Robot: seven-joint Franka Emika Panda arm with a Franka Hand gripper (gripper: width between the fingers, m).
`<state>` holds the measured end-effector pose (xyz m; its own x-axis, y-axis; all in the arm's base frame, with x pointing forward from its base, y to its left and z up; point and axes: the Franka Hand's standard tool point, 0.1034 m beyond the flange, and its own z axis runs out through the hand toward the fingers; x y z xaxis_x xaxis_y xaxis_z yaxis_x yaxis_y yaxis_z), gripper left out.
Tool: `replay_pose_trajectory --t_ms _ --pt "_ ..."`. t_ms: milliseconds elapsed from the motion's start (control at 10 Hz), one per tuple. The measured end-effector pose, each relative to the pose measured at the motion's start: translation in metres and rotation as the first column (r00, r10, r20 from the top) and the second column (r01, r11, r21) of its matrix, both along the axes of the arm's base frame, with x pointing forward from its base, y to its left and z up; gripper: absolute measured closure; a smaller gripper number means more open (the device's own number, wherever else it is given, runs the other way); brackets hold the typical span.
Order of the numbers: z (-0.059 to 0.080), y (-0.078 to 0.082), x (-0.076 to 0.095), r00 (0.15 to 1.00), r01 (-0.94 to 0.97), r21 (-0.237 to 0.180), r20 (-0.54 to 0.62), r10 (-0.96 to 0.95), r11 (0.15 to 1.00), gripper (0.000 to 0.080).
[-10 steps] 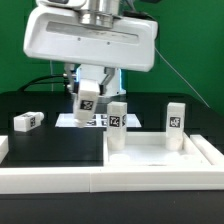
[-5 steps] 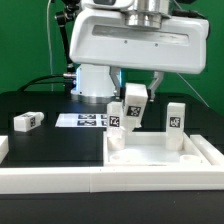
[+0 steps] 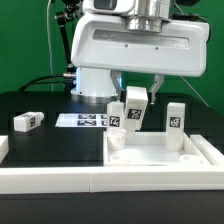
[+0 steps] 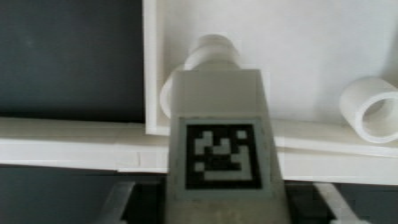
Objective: Assemble square table
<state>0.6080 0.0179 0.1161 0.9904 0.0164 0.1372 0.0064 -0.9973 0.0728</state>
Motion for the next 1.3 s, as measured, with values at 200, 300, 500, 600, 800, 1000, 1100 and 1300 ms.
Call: replay_pose_trajectory --t_ms 200,300,500,600,800,1000,1100,1300 --pt "-0.004 0.038 0.0 0.999 0.04 0.025 0.014 -0.04 0.999 0.0509" --pt "-0.004 0.056 0.002 0.997 0.079 0.039 0.014 -0.079 0.996 0.0509" --pt "-0.003 0.063 0.008 0.996 0.062 0.042 0.059 -0.065 0.997 0.0509" --pt "-0.005 0.062 0.006 0.996 0.067 0.041 0.052 -0.069 0.997 0.0509" --pt "-0.001 0.069 0.014 0.967 0.036 0.061 0.25 -0.051 0.997 0.0509" --pt "-0.001 0.077 0.009 0.927 0.011 0.075 0.372 -0.038 0.997 0.0509" --pt "-0.001 0.081 0.01 0.913 0.004 0.08 0.406 -0.037 0.997 0.0509" --pt "-0.002 0.088 0.011 0.91 -0.013 0.077 0.415 -0.021 0.997 0.0509"
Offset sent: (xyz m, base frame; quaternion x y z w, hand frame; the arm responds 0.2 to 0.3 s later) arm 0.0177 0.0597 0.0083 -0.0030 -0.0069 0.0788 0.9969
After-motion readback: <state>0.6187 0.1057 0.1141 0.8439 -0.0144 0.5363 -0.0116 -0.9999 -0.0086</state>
